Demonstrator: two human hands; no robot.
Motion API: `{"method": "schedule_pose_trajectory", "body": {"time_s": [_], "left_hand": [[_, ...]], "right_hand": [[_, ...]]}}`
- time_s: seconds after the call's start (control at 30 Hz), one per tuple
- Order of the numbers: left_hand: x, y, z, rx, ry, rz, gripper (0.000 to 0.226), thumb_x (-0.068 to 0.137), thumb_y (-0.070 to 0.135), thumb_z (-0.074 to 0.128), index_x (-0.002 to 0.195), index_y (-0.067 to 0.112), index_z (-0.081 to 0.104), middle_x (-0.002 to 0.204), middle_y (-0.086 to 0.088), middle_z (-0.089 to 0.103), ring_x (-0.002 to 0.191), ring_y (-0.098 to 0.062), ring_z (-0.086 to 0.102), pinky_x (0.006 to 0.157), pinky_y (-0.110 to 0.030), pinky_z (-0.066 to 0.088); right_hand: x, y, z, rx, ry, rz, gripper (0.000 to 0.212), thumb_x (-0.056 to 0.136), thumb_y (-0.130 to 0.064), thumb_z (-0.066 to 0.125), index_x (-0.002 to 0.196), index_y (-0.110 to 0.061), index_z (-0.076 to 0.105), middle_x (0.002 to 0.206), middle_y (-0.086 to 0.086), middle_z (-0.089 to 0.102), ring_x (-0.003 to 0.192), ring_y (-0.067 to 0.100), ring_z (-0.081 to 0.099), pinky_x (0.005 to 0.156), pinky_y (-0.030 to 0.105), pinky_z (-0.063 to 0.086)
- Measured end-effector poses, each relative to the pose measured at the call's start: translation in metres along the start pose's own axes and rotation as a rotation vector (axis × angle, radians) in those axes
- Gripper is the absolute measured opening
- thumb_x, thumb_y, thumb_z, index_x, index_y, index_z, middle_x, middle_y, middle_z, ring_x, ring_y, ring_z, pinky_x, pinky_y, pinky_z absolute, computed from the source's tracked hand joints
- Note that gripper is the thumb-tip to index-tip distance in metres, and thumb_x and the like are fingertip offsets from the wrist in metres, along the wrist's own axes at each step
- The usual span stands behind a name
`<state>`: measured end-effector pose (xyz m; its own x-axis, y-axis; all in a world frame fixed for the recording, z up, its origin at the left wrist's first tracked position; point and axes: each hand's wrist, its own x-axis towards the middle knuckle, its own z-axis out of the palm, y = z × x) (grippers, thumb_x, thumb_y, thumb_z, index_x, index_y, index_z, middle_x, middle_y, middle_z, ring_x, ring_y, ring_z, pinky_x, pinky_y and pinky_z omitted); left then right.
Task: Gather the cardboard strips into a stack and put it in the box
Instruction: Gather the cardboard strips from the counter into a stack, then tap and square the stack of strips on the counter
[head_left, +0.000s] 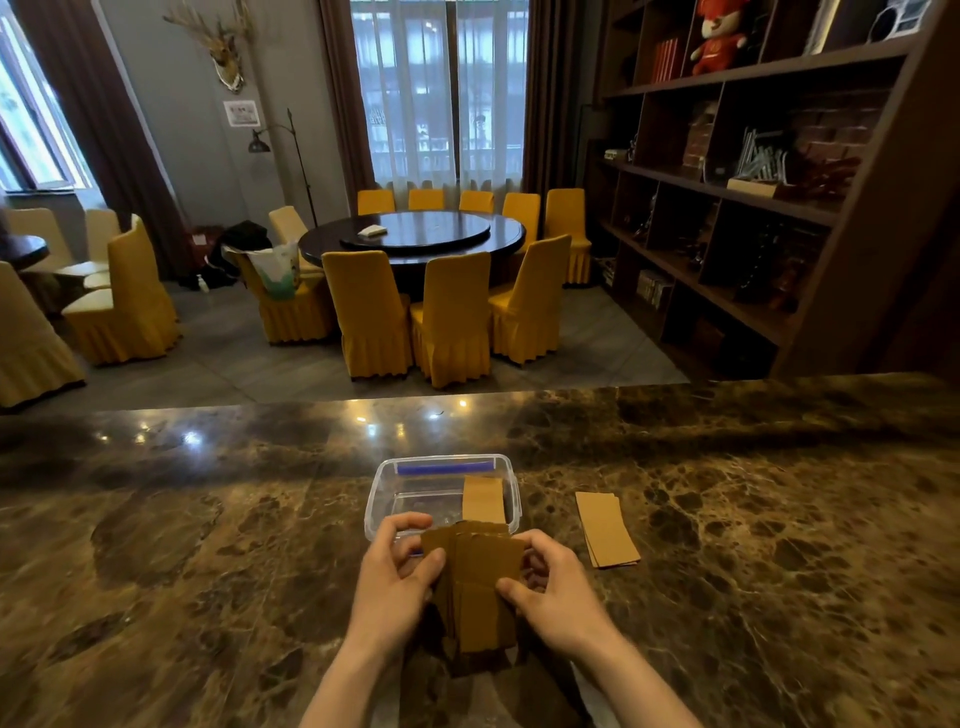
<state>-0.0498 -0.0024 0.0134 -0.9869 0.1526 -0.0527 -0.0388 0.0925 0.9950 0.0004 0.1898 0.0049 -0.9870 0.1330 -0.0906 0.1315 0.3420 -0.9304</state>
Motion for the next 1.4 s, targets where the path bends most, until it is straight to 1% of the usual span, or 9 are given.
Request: {"method": "schedule_pose_trajectory", "body": {"time_s": [0.33, 0.47, 0.57, 0.73, 0.87, 0.97, 1.17, 1.3, 1.4], "left_hand": [[0.007, -0.006, 0.013, 0.110, -0.193, -0.035, 0.072, 0.072, 0.008, 0.091, 0.121, 0.038, 0.049, 0.118, 0.001, 0.071, 0.104, -0.017, 0.073, 0.091, -0.040, 0.063], [0.015, -0.010, 0.034, 0.163, -0.275, -0.030, 0.062, 0.075, 0.020, 0.089, 0.113, 0.046, 0.047, 0.113, 0.011, 0.070, 0.099, -0.003, 0.068, 0.066, -0.016, 0.057], [0.022, -0.012, 0.060, 0.125, -0.311, -0.056, 0.061, 0.075, 0.021, 0.089, 0.113, 0.046, 0.047, 0.109, 0.007, 0.072, 0.089, -0.005, 0.074, 0.058, -0.014, 0.058], [0.034, -0.009, 0.105, 0.057, -0.360, -0.114, 0.066, 0.076, 0.023, 0.089, 0.123, 0.041, 0.046, 0.114, 0.010, 0.071, 0.097, -0.005, 0.071, 0.066, -0.022, 0.060], [0.050, -0.009, 0.137, 0.051, -0.329, -0.150, 0.061, 0.077, 0.020, 0.088, 0.104, 0.051, 0.044, 0.109, 0.014, 0.067, 0.093, 0.001, 0.066, 0.059, -0.015, 0.057], [0.063, -0.009, 0.160, 0.096, -0.258, -0.185, 0.064, 0.076, 0.018, 0.089, 0.117, 0.036, 0.043, 0.109, 0.008, 0.067, 0.095, -0.005, 0.067, 0.073, -0.025, 0.058], [0.077, -0.018, 0.191, 0.223, -0.103, -0.284, 0.070, 0.075, 0.021, 0.090, 0.125, 0.027, 0.040, 0.110, 0.002, 0.068, 0.100, -0.017, 0.069, 0.093, -0.044, 0.060], [0.083, -0.021, 0.207, 0.460, 0.013, -0.307, 0.075, 0.074, 0.036, 0.090, 0.131, 0.024, 0.042, 0.096, 0.011, 0.069, 0.097, -0.018, 0.068, 0.085, -0.039, 0.053], [0.083, -0.021, 0.214, 0.623, 0.040, -0.308, 0.078, 0.073, 0.044, 0.087, 0.133, 0.024, 0.042, 0.111, 0.006, 0.070, 0.106, -0.021, 0.068, 0.082, -0.038, 0.051]], "right_hand": [[-0.002, -0.008, -0.008, 0.032, 0.027, 0.018, 0.026, 0.093, -0.007, 0.070, 0.113, -0.022, 0.061, 0.109, -0.003, 0.072, 0.101, 0.010, 0.071, 0.086, 0.029, 0.064], [-0.008, -0.005, -0.019, 0.007, 0.141, 0.028, 0.027, 0.092, -0.009, 0.072, 0.110, -0.026, 0.062, 0.106, -0.010, 0.070, 0.096, -0.005, 0.068, 0.081, 0.017, 0.060], [-0.013, 0.000, -0.037, -0.003, 0.241, 0.033, 0.030, 0.092, -0.011, 0.073, 0.106, -0.035, 0.061, 0.103, -0.019, 0.067, 0.093, -0.015, 0.065, 0.071, 0.006, 0.054], [-0.008, 0.010, -0.078, 0.041, 0.304, 0.079, 0.034, 0.091, -0.010, 0.074, 0.114, -0.033, 0.062, 0.102, -0.005, 0.076, 0.096, 0.008, 0.074, 0.072, 0.016, 0.061], [0.013, 0.023, -0.107, 0.014, 0.322, 0.114, 0.039, 0.088, -0.010, 0.077, 0.118, -0.028, 0.061, 0.101, -0.004, 0.074, 0.090, 0.006, 0.072, 0.076, 0.023, 0.062], [0.030, 0.037, -0.122, 0.045, 0.302, 0.169, 0.039, 0.088, -0.010, 0.077, 0.122, -0.021, 0.061, 0.099, 0.007, 0.075, 0.090, 0.021, 0.073, 0.081, 0.040, 0.063], [0.066, 0.063, -0.138, 0.045, 0.257, 0.261, 0.034, 0.087, -0.011, 0.077, 0.116, -0.020, 0.061, 0.088, 0.004, 0.072, 0.080, 0.019, 0.068, 0.078, 0.039, 0.060], [0.087, 0.079, -0.142, -0.041, 0.250, 0.345, 0.030, 0.085, -0.015, 0.078, 0.110, -0.020, 0.063, 0.089, 0.005, 0.071, 0.091, 0.025, 0.070, 0.088, 0.044, 0.059], [0.095, 0.085, -0.139, -0.176, 0.244, 0.393, 0.026, 0.084, -0.024, 0.076, 0.107, -0.023, 0.064, 0.098, 0.005, 0.072, 0.102, 0.026, 0.067, 0.093, 0.044, 0.056]]}}
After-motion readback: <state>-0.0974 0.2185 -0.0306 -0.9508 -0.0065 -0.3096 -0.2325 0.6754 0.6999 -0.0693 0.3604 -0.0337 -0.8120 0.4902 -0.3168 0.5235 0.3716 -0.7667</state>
